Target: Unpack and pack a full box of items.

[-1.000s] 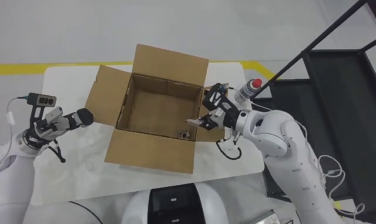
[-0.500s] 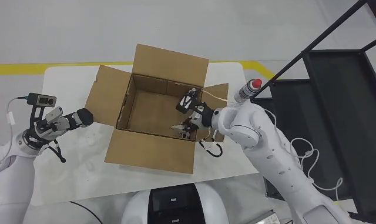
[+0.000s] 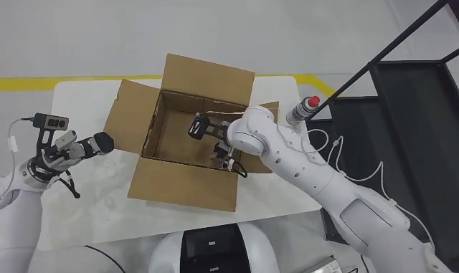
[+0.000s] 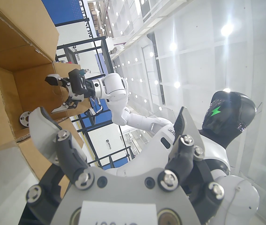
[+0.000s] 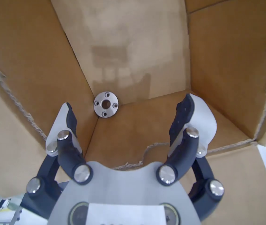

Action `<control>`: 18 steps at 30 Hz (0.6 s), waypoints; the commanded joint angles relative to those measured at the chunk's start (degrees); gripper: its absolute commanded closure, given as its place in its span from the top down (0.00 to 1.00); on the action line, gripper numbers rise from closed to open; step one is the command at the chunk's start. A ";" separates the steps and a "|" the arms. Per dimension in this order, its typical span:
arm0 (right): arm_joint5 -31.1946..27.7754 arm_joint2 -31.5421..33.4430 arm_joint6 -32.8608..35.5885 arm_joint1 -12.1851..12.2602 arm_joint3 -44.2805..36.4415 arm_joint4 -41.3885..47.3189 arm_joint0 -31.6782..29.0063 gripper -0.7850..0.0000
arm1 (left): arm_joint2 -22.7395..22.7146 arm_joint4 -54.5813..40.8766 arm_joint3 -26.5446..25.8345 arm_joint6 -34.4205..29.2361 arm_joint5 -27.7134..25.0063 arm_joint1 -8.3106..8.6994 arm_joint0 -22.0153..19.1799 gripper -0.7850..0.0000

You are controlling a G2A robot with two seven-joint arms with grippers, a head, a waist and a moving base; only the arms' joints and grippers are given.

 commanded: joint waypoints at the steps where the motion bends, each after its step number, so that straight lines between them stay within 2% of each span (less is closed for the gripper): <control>1: -0.59 -0.87 1.80 -0.29 0.84 0.11 0.53 1.00 | 0.00 0.00 0.00 0.00 0.00 0.00 0.00 1.00; 7: -3.95 -4.17 6.17 -1.73 3.38 2.67 3.05 1.00 | 0.00 0.00 0.00 0.00 0.00 0.00 0.00 1.00; 18: -4.11 -4.43 6.23 -1.85 3.54 2.69 3.24 1.00 | 0.00 0.00 0.00 0.00 0.00 0.00 0.00 1.00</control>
